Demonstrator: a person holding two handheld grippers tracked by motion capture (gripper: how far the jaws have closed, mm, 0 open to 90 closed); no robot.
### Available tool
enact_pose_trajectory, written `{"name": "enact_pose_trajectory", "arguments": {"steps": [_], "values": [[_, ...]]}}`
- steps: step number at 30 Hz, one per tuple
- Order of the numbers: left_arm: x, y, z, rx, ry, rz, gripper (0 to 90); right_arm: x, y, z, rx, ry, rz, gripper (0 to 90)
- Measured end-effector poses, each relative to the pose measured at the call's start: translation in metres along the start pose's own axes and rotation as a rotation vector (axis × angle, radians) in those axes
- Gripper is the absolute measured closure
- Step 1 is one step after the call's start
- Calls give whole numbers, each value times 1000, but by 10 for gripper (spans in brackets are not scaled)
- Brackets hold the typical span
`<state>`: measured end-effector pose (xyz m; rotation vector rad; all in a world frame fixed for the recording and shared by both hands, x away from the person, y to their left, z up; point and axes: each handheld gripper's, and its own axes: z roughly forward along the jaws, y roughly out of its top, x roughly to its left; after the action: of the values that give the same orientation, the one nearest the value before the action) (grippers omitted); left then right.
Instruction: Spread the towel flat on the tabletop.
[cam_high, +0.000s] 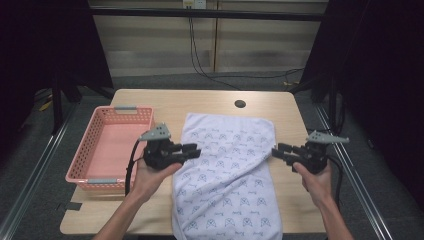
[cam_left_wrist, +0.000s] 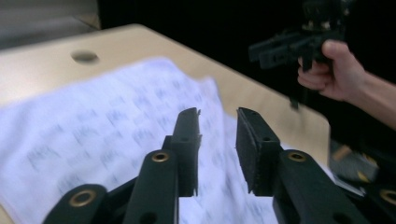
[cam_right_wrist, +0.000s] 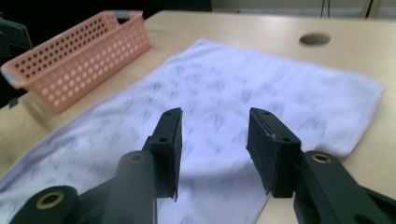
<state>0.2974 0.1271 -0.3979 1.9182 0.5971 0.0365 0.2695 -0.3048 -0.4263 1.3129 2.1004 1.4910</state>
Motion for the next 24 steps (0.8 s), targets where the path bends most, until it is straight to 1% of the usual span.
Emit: {"name": "enact_pose_trajectory", "arguments": {"steps": [1, 2, 3, 4, 5, 6, 7, 9, 10, 12, 13, 14, 15, 16, 17, 18, 19, 20, 21, 22, 23, 24], "values": [[-3, -13, 0, 22, -26, -13, 708, 2, -7, 0, 19, 12, 11, 539], [-6, -21, 0, 36, -27, -16, 720, 7, -20, 0, 45, 19, 15, 537], [-8, -31, 0, 55, -33, -28, 721, 9, -28, 0, 60, 29, 17, 537], [-8, -42, 1, 75, -48, -52, 721, 13, -37, 0, 96, 36, 10, 541], [-9, -53, 2, 94, -48, -63, 720, 16, -46, 0, 125, 30, 4, 549], [-9, -63, 2, 120, -38, -73, 718, 18, -53, -1, 144, 38, 7, 556], [-8, -73, 3, 139, -36, -94, 712, 19, -59, -1, 167, 52, 6, 560], [-9, -87, 7, 198, -21, -109, 695, 23, -68, 2, 217, 57, -11, 594], [-10, -91, 10, 226, -30, -120, 692, 24, -71, 4, 243, 54, -33, 603], [-14, -94, 16, 269, -40, -80, 692, 23, -74, 10, 275, 39, -48, 612], [-14, -96, 18, 278, -51, -75, 692, 22, -75, 14, 282, 36, -54, 614], [-13, -98, 19, 288, -53, -72, 692, 21, -75, 16, 294, 27, -61, 615], [-10, -101, 19, 296, -51, -93, 692, 20, -75, 19, 303, 24, -67, 627], [-8, -104, 19, 299, -52, -104, 693, 20, -76, 22, 314, 26, -68, 630], [-7, -106, 19, 321, -41, -95, 693, 20, -77, 25, 331, 11, -74, 630], [-7, -107, 18, 337, -27, -79, 693, 20, -78, 27, 331, 9, -86, 636], [-8, -108, 17, 333, -22, -70, 701, 20, -78, 27, 334, 10, -91, 641], [-8, -108, 17, 334, -16, -67, 711, 20, -78, 26, 334, 3, -93, 664], [-9, -108, 16, 339, 1, -52, 728, 21, -79, 26, 332, 3, -97, 697], [-10, -108, 15, 339, 14, -50, 740, 21, -79, 24, 343, -3, -111, 752], [-9, -109, 12, 341, 22, -46, 740, 22, -79, 22, 357, -12, -113, 803], [-9, -111, 9, 333, 27, -53, 741, 21, -80, 18, 371, -12, -109, 860]]}}
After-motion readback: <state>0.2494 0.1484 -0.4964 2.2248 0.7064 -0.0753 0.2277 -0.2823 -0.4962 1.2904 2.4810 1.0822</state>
